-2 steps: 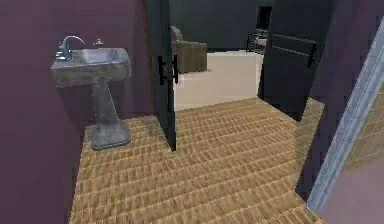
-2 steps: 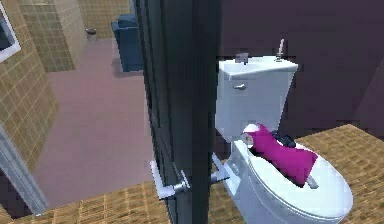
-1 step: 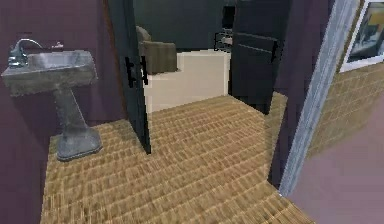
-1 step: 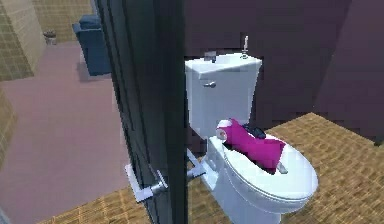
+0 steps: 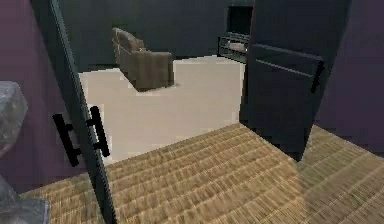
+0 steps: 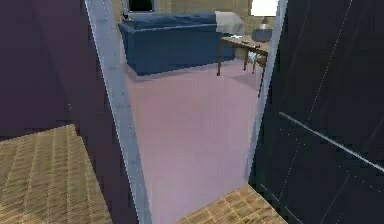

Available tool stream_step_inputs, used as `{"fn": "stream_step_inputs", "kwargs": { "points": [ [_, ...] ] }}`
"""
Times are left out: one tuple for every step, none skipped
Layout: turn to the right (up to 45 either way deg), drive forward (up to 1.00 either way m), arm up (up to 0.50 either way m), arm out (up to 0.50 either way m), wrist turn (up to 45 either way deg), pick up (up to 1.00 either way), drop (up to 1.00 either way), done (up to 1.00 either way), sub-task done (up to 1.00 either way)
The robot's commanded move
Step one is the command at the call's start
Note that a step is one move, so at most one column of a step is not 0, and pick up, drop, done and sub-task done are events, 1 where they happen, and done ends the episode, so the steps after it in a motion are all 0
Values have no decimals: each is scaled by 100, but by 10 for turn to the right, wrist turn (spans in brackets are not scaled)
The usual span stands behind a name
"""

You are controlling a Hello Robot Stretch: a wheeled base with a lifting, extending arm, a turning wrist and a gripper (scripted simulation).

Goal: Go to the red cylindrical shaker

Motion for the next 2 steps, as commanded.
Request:
{"fn": "stream_step_inputs", "kwargs": {
  "points": [
    [0, 85, 0, 0, 0, 0, 0, 0, 0],
    [-300, 0, 0, 0, 0, 0, 0, 0, 0]
  ]
}}
